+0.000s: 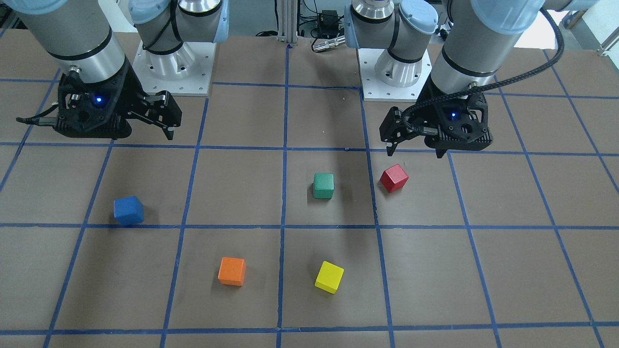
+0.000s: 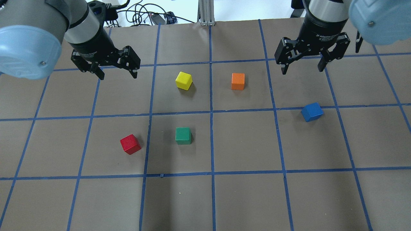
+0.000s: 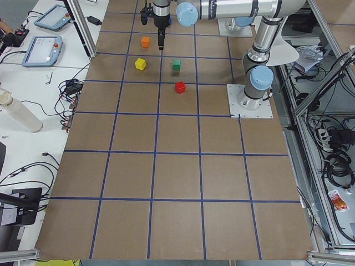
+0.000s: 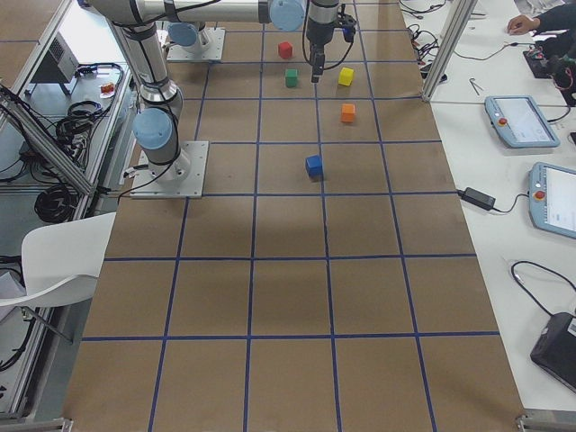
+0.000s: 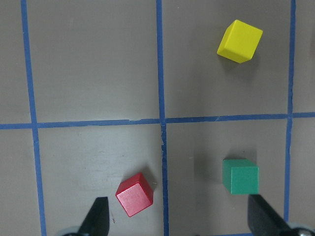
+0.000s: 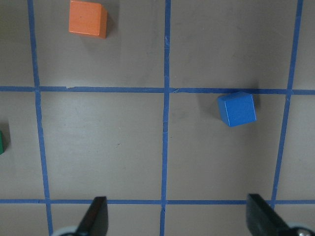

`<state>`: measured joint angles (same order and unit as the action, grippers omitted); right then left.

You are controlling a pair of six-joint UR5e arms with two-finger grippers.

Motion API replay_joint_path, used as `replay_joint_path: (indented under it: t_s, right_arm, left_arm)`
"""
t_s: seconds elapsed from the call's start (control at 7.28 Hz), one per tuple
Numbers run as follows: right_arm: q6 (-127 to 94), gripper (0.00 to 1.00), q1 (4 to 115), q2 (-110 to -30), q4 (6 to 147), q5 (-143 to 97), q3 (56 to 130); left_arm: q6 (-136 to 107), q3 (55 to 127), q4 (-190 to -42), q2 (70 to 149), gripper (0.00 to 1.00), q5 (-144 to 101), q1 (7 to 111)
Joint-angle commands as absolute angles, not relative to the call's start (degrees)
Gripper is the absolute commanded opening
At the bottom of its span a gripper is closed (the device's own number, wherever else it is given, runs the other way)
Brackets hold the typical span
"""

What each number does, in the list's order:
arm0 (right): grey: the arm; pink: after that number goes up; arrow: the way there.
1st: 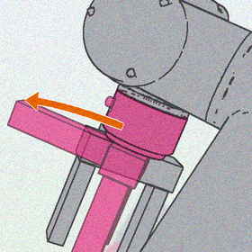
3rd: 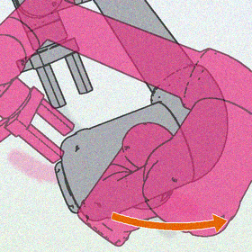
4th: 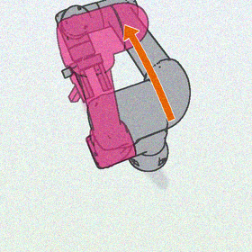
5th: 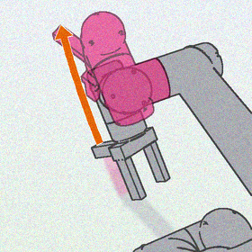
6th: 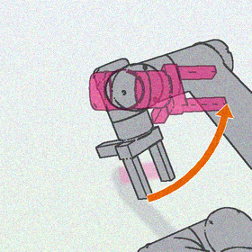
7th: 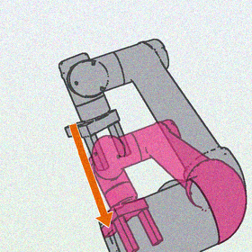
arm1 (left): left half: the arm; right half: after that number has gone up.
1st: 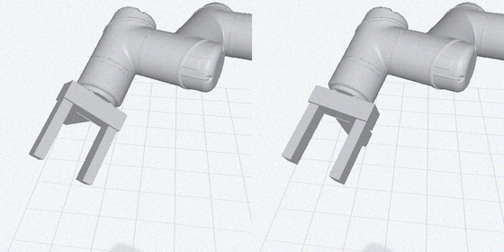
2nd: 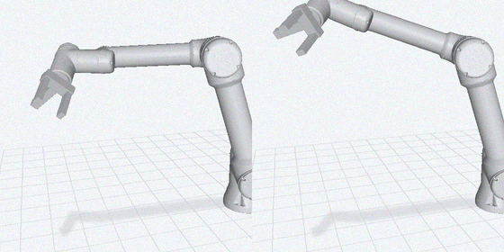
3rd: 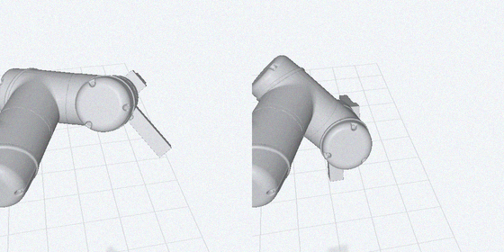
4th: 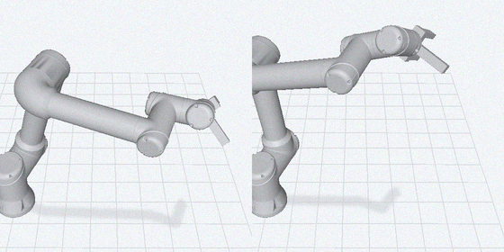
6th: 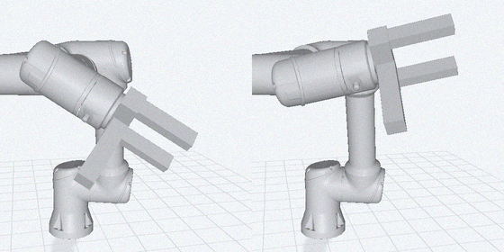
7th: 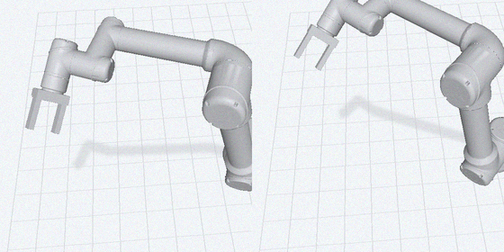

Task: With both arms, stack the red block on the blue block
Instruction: 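Reach the left gripper down to the red cube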

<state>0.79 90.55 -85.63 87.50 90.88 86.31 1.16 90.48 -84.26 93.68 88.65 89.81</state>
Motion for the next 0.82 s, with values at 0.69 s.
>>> replay_joint_path:
  t_s: [0.69]
  right_arm:
    - [0.79,1.0,90.53,-85.69,87.54,90.88,86.31]
  left_arm:
    - [6.57,104.63,-80.39,88.25,1.0,88.77,88.43]
